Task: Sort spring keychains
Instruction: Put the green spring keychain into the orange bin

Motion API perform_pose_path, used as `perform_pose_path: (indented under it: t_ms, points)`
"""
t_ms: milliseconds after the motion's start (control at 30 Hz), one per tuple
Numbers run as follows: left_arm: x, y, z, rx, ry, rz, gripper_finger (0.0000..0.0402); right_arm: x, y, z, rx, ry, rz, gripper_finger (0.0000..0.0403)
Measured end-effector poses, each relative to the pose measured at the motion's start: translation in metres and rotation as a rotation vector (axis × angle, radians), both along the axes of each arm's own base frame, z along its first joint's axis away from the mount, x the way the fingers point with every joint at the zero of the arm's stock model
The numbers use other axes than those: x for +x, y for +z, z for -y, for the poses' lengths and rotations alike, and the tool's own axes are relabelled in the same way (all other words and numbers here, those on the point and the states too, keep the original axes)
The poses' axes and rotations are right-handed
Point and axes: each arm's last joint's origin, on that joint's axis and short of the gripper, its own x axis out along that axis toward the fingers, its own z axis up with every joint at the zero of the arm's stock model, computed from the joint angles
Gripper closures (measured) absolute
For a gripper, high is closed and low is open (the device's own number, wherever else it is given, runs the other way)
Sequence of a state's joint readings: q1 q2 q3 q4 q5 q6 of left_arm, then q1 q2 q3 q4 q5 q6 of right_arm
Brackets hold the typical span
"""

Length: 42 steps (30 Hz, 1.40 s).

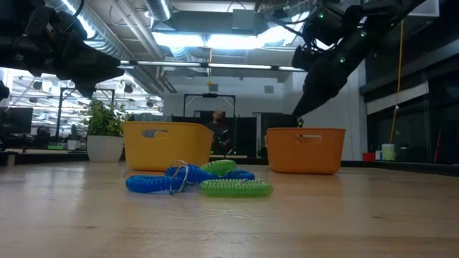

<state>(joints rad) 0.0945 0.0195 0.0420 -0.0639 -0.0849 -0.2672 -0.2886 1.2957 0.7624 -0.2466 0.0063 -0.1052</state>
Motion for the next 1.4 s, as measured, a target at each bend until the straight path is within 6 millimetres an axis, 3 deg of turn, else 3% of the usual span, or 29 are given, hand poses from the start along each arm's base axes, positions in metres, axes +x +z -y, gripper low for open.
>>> perform_pose_path:
  t_ms: [300, 1100, 1400]
  points:
    - [0.0, 0.0, 0.0, 0.0, 0.0, 0.0, 0.0279, 0.012, 0.013, -0.013, -0.009, 0.043, 0.113, 0.0307]
    - [0.0, 0.0, 0.0, 0.0, 0.0, 0.0, 0.0279, 0.046, 0.113, -0.071, 0.051, 0.213, 0.465, 0.0306]
    - [0.0, 0.0, 0.0, 0.0, 0.0, 0.0, 0.0279, 0.063, 0.114, -0.089, 0.076, 0.264, 0.493, 0.0306]
